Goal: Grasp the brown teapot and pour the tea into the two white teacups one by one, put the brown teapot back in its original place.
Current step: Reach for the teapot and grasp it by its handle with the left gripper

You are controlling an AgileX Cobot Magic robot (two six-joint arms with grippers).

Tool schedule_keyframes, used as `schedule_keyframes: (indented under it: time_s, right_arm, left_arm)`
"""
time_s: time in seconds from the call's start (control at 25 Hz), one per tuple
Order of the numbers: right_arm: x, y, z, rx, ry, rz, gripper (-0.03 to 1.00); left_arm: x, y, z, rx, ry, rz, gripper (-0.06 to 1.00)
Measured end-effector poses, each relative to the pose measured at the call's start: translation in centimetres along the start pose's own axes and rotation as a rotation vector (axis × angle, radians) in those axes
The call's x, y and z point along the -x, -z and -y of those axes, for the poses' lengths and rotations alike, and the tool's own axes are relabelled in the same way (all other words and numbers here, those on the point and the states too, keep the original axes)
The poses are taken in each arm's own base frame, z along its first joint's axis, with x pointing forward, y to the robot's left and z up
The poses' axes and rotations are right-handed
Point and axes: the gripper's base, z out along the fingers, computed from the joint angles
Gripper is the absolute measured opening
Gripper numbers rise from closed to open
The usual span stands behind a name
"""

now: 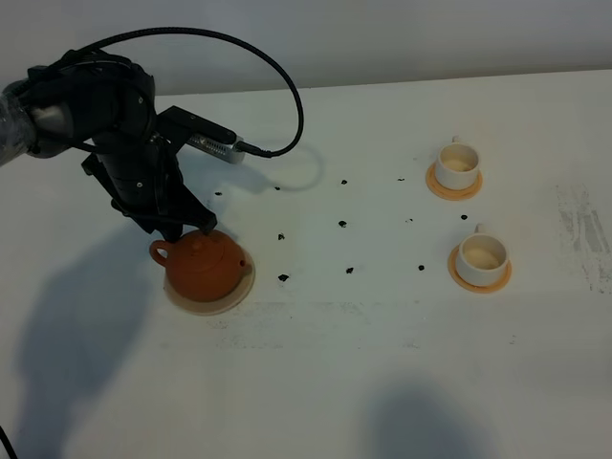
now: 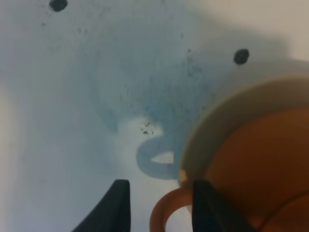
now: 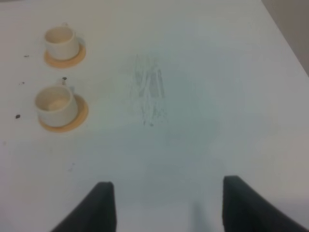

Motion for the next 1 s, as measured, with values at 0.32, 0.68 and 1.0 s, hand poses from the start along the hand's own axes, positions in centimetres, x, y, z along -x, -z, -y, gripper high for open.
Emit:
schedule_keyframes:
  time_s: [0.32,0.68,1.0]
  right_arm:
    - [0.0,0.0,0.0,0.000,0.000,0.000,0.47]
    - [0.0,0.0,0.0,0.000,0.000,0.000,0.47]
    - [0.0,0.0,0.0,0.000,0.000,0.000,0.47]
  left_arm:
    - [-0.6,0.0,-0.2,-0.004,0.032,-0.052,0.30]
    - [-1.0,0.0,-0.1,-0.014,0.058,-0.098,0.30]
    - [-1.3,0.1,-0.1,-0.020,0.068,-0.132,0.30]
